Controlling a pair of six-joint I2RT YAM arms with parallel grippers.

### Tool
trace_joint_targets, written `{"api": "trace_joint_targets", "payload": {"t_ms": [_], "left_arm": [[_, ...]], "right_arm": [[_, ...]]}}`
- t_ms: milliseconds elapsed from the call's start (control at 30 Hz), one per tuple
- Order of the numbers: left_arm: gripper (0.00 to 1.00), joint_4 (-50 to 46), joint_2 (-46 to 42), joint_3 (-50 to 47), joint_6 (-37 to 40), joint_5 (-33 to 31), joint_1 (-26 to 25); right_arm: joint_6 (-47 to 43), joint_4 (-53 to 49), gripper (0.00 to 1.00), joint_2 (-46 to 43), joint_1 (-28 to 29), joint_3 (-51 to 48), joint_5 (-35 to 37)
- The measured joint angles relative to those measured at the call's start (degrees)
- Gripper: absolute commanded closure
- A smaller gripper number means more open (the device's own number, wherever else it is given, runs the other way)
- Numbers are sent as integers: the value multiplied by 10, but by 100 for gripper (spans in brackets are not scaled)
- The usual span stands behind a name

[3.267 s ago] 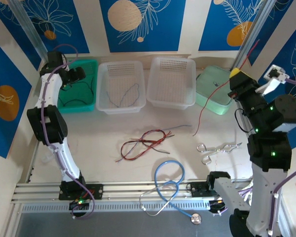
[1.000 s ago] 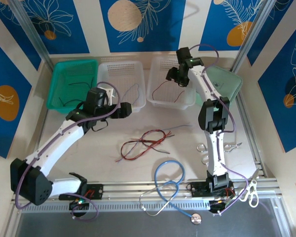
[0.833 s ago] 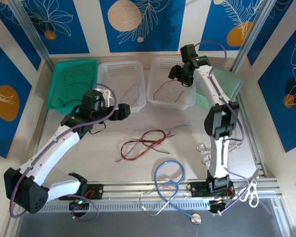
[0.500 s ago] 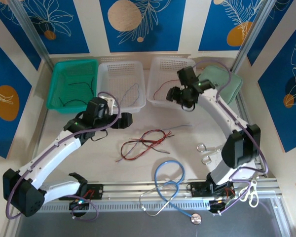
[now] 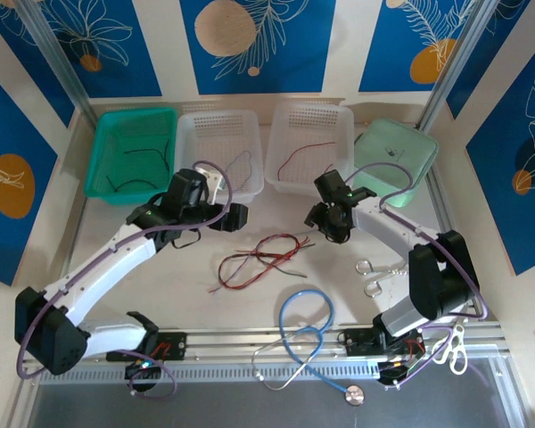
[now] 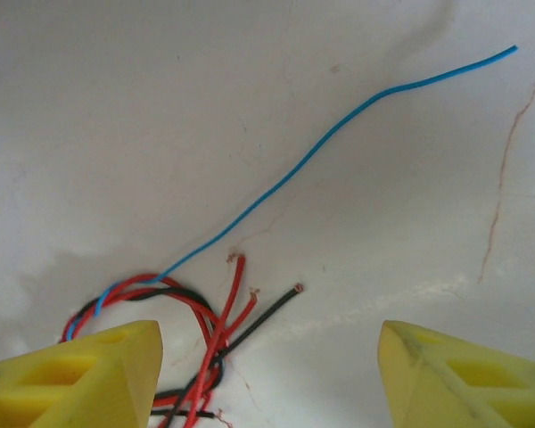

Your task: Untangle the cables

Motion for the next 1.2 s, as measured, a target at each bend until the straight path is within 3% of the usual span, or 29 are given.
{"api": "trace_joint_targets", "payload": {"t_ms": [267,567,867,1200], "left_arm": [[1,21,23,-10,22,4,0],[1,39,17,-34,27,4,0],[1,47,17,-34,32,4,0],[1,46,24,-30,38,4,0]], "right_arm": [[118,17,48,69,41,3,33],[244,11,60,81,65,13,92],[280,14,69,133,55,39,114],[275,29,68,167,41,70,113]]}}
